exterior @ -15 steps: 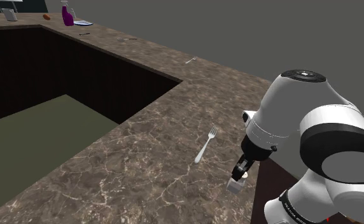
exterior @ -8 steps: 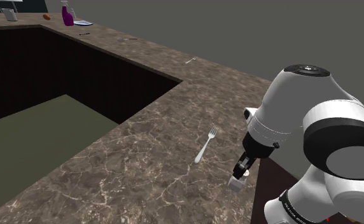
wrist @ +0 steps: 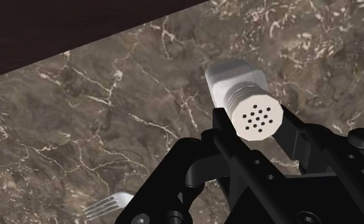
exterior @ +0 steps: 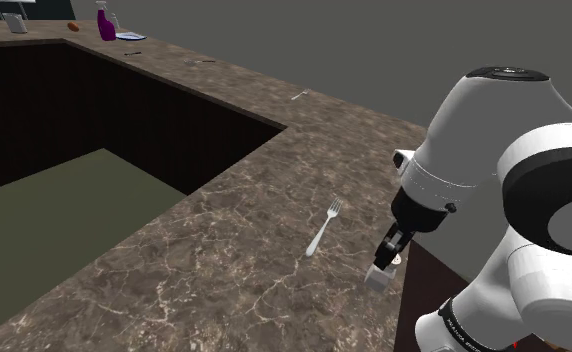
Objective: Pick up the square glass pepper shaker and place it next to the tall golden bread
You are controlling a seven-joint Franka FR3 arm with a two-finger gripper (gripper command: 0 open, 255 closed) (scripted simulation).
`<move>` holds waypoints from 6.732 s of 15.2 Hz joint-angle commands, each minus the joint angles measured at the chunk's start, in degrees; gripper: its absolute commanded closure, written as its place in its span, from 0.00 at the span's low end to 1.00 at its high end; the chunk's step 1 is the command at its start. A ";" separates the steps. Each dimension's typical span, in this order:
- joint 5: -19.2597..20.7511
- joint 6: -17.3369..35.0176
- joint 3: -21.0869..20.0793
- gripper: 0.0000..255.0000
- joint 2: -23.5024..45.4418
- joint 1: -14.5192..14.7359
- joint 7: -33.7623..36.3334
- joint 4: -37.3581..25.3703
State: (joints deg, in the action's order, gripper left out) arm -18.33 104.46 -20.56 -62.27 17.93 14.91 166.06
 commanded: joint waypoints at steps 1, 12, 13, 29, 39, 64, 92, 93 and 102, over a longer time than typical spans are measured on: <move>0.52 -1.53 0.45 1.00 -0.07 -0.30 0.06 -1.47; 3.24 -9.57 3.04 1.00 0.15 -1.74 0.18 -9.85; 3.45 -10.25 3.24 1.00 0.28 -1.86 0.20 -10.66; 6.20 -20.46 5.89 1.00 3.81 -3.39 0.55 -24.44; 2.26 -16.18 -2.96 1.00 17.09 -4.84 7.54 -34.94; 35.80 -16.11 -31.80 1.00 84.34 2.38 47.12 -91.27; 36.87 5.40 -30.66 1.00 84.58 -1.61 48.93 -69.21; 37.10 6.06 -30.52 1.00 84.81 -1.56 49.08 -68.70; 39.66 11.71 -29.00 1.00 87.40 -0.78 50.74 -64.77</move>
State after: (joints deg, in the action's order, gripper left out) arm 21.11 115.33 -49.70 25.00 17.21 65.50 100.55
